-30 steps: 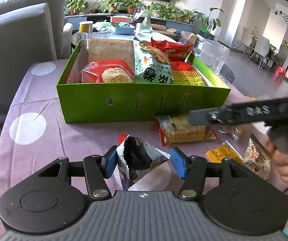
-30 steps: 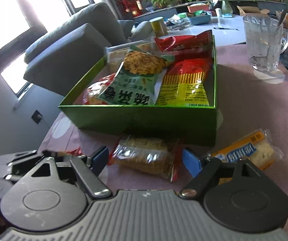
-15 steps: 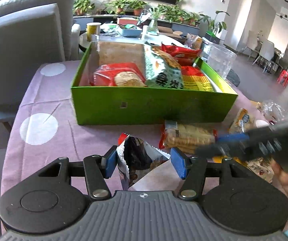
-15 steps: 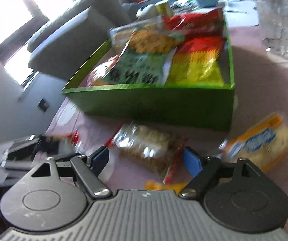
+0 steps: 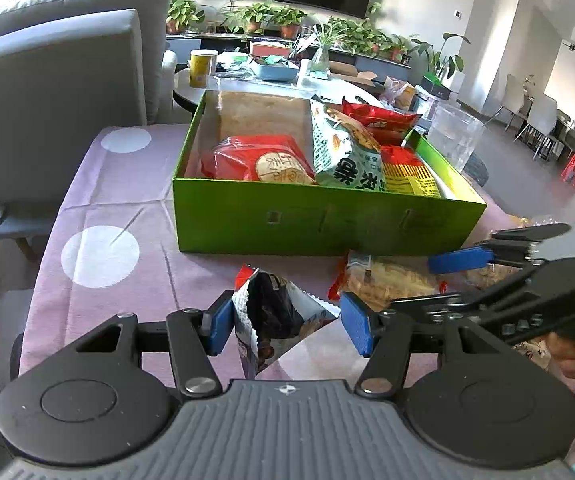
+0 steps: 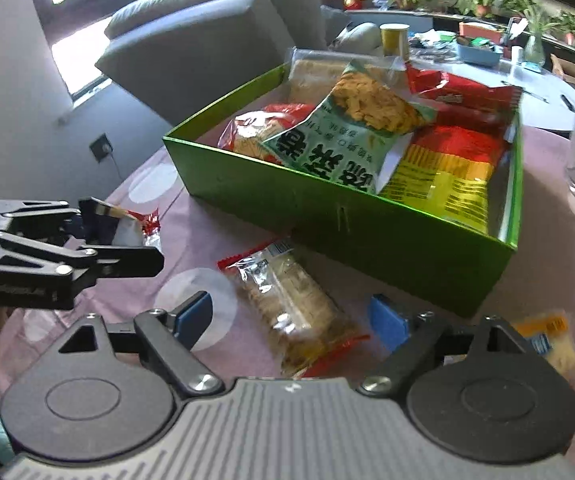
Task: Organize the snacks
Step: 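Close the right tool on the pastry bar and lift it, then carry the pastry bar into the box with the right tool while the left carries the silver wrapper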
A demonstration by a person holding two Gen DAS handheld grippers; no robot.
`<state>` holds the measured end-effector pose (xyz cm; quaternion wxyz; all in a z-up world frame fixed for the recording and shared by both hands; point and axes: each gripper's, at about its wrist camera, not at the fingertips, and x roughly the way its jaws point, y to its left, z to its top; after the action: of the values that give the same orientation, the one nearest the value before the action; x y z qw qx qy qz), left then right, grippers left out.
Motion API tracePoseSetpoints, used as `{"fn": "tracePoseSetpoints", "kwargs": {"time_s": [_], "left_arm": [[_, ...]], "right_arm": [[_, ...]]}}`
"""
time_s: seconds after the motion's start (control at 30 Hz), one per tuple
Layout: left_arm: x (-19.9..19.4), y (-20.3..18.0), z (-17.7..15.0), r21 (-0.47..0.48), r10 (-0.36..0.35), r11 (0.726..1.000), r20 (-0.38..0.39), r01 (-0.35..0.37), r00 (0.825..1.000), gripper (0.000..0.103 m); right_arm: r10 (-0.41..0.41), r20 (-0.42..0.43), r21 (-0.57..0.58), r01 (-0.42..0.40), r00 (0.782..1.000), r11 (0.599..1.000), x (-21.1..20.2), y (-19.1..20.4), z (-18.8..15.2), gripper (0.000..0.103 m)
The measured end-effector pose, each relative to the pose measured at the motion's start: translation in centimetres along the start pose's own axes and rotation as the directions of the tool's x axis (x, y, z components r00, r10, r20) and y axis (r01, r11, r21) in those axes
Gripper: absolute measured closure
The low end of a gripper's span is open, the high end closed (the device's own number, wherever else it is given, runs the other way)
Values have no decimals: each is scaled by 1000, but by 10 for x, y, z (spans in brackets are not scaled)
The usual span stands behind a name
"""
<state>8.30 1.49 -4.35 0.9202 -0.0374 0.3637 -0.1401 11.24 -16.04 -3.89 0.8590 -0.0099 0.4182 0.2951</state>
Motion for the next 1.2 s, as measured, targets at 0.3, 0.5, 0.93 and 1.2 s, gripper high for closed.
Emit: {"fn": "tracePoseSetpoints", "kwargs": {"time_s": [0.3, 0.5, 0.93, 1.2], "left_arm": [[4, -2, 0, 5, -7, 1000, -7, 7, 1000, 49], [3, -2, 0, 7, -11, 1000, -3, 11, 1000, 49], [-9, -9, 4, 24, -16, 1000, 29, 15, 999, 49], [-13, -12, 14, 34, -27, 999, 54, 26, 998, 49]], "right_arm": [[-62, -39, -27, 61, 997, 998, 15, 4, -4, 34], [-30, -21, -1, 30, 999, 1000, 5, 4, -7, 48], [15, 107, 94, -25, 994, 995, -39, 5, 0, 48], [34, 169, 121, -55, 985, 991, -51, 3, 12, 48]]}}
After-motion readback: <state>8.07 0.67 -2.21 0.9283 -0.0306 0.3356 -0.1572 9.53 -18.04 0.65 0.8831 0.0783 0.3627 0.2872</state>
